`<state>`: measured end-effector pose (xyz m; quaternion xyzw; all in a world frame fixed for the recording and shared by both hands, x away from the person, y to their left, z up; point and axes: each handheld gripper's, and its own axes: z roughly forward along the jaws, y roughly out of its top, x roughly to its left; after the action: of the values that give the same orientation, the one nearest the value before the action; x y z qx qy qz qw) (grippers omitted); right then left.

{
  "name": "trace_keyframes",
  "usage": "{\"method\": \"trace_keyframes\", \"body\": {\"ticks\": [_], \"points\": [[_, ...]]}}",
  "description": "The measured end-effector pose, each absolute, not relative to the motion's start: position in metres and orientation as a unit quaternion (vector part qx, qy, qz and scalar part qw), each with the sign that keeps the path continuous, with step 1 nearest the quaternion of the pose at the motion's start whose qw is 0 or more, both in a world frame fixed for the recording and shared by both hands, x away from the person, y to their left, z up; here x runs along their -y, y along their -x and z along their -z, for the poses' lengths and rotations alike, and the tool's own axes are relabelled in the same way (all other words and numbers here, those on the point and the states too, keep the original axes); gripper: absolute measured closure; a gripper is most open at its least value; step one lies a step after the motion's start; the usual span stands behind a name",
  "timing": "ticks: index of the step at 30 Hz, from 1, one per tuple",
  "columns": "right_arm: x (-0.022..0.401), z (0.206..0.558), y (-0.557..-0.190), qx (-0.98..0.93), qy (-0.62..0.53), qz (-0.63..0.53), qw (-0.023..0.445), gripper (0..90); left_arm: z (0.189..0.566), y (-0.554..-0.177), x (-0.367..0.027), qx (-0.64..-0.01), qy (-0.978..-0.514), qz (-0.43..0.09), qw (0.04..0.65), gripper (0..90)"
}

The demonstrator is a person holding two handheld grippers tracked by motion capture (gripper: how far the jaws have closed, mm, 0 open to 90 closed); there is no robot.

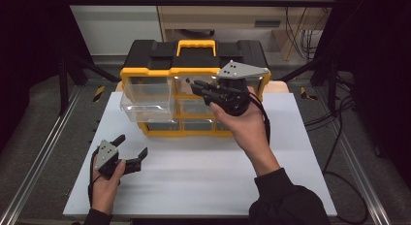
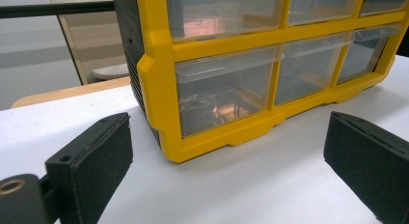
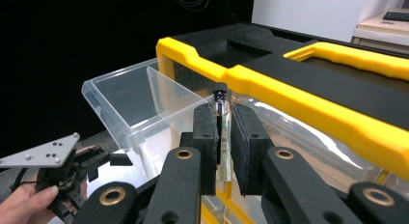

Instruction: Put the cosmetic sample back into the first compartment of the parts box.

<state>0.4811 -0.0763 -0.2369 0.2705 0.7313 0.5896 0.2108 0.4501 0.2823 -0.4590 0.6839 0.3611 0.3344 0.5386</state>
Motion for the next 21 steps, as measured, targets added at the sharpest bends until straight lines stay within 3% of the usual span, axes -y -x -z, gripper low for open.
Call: {"method": "trace_keyframes", "body": {"ticks": [21], "points": [[0.065, 0.228, -0.487, -0.723, -0.267, -0.604, 0.202, 81.0, 0.459, -0.450, -0.282, -0.360, -0.685, -0.334, 0.537, 3.0]]}}
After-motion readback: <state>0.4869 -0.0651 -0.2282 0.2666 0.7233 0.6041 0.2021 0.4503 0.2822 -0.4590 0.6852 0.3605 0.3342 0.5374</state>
